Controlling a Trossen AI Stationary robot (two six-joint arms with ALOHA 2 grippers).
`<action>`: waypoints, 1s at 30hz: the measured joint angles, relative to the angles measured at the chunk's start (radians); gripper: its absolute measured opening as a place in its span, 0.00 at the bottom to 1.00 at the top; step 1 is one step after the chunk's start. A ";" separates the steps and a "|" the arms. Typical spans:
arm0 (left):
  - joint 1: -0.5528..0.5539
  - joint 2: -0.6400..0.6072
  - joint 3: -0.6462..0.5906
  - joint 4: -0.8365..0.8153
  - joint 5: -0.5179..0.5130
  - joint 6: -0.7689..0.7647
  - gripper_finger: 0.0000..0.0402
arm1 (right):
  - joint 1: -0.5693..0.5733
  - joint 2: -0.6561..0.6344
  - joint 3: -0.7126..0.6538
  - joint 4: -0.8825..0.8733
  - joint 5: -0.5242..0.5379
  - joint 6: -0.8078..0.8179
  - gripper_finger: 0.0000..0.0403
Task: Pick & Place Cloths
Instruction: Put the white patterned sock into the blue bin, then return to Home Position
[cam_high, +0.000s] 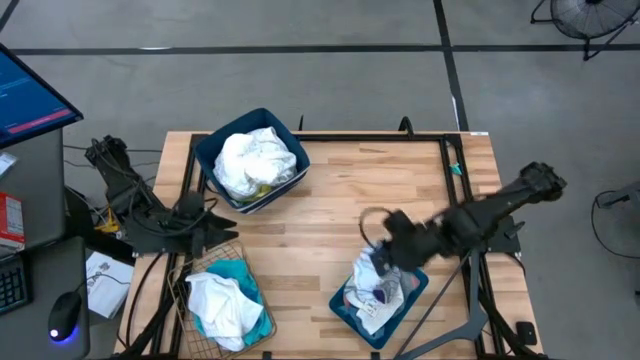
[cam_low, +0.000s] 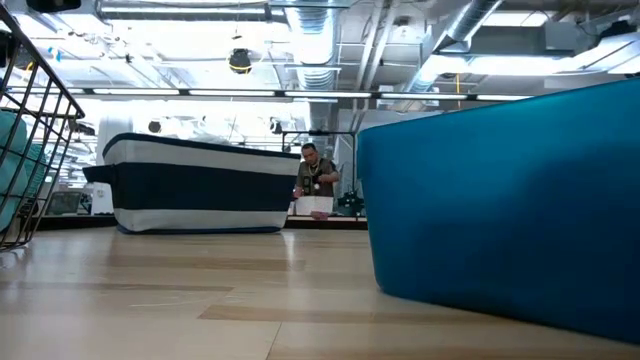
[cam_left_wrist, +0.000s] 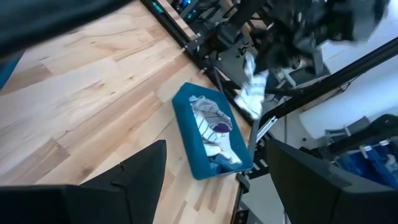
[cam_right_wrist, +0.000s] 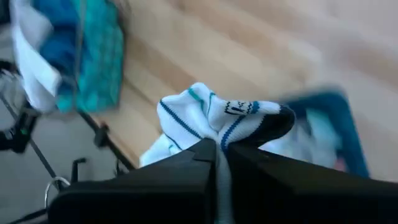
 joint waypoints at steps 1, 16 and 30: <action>0.000 -0.008 0.000 0.000 0.000 0.000 0.64 | 0.038 0.002 0.000 -0.016 0.002 0.049 0.02; 0.000 -0.075 0.000 0.000 -0.004 0.000 0.64 | 0.157 0.321 -0.002 -0.150 -0.113 0.325 0.05; 0.000 -0.105 0.000 0.061 0.065 -0.008 0.64 | 0.084 0.286 -0.001 -0.157 -0.267 0.072 0.59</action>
